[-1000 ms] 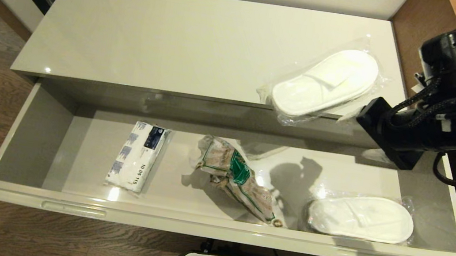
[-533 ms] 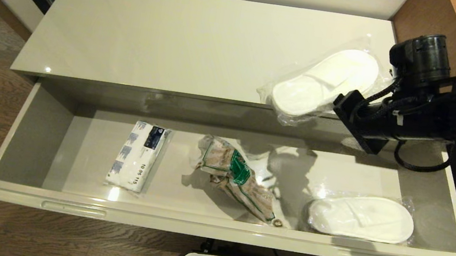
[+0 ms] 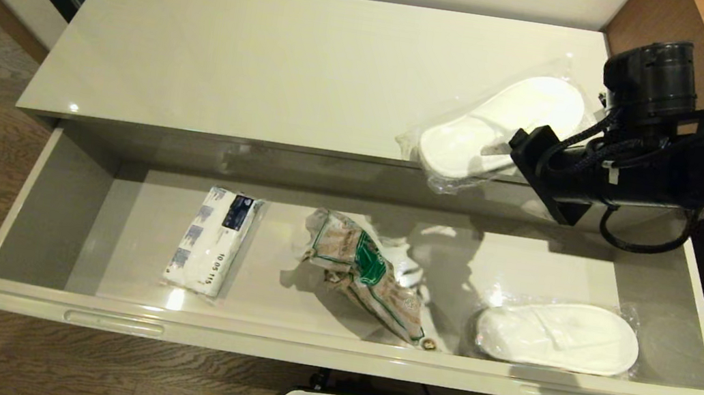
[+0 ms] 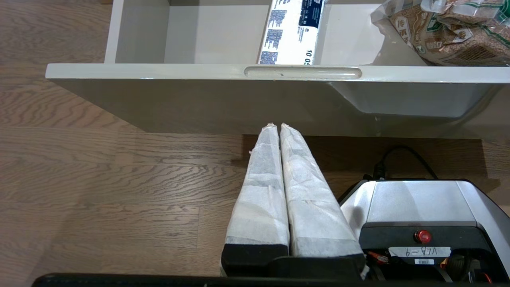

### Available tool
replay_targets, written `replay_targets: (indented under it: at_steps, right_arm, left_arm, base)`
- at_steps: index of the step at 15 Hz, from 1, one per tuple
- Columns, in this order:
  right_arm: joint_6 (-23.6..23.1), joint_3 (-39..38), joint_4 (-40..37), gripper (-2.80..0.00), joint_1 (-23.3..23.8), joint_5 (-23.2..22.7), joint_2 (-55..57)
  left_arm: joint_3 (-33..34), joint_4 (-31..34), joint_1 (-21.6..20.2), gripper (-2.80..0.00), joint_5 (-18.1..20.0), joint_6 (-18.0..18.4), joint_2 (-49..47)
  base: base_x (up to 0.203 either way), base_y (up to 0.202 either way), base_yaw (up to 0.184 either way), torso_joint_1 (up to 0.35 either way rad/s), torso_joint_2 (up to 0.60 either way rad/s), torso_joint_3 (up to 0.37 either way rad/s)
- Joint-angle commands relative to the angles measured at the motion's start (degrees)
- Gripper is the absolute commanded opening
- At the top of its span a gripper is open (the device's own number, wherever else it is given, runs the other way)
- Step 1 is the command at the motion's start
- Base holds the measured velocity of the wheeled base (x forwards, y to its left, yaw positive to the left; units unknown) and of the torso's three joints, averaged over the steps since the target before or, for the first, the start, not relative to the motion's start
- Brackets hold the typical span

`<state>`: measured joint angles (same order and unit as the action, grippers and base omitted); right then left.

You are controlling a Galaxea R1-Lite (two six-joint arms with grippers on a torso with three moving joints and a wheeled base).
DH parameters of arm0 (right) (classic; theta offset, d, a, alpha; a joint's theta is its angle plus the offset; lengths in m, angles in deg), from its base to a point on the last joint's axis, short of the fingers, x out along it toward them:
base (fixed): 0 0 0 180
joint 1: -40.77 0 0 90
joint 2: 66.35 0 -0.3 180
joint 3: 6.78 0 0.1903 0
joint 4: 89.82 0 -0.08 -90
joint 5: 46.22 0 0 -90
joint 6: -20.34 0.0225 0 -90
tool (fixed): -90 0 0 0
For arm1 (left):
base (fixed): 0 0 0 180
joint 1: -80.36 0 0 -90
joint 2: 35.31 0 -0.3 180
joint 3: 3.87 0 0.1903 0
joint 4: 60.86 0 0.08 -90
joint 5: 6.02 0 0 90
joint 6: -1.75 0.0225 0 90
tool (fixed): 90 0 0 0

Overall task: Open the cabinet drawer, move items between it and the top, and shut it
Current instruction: Pick up the disposable slippers on the table

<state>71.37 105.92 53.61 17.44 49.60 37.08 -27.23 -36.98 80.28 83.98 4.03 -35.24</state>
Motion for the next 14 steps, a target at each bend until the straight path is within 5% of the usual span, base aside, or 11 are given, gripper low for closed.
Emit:
replay_targets:
  at_steps: [1, 13, 14]
  right_arm:
    - [0.6, -0.2, 0.2, 0.00, -1.5, -0.1, 1.7]
    - [0.5, 1.4, 3.6, 0.00, -2.4, -0.2, 5.4]
    - [0.5, 1.5, 3.6, -2.80, -2.4, -0.2, 5.4]
  left_arm:
    - [0.0, 0.0, 0.0, -2.80, 0.0, 0.0, -0.1]
    - [0.0, 0.0, 0.0, -2.80, 0.0, 0.0, -0.1]
    - [0.0, 0.0, 0.0, -2.80, 0.0, 0.0, -0.1]
  base:
    - [0.000, 0.000, 0.000, 0.000, 0.00, 0.000]
    - [0.000, 0.000, 0.000, 0.000, 0.00, 0.000]
    - [0.000, 0.000, 0.000, 0.000, 0.00, 0.000]
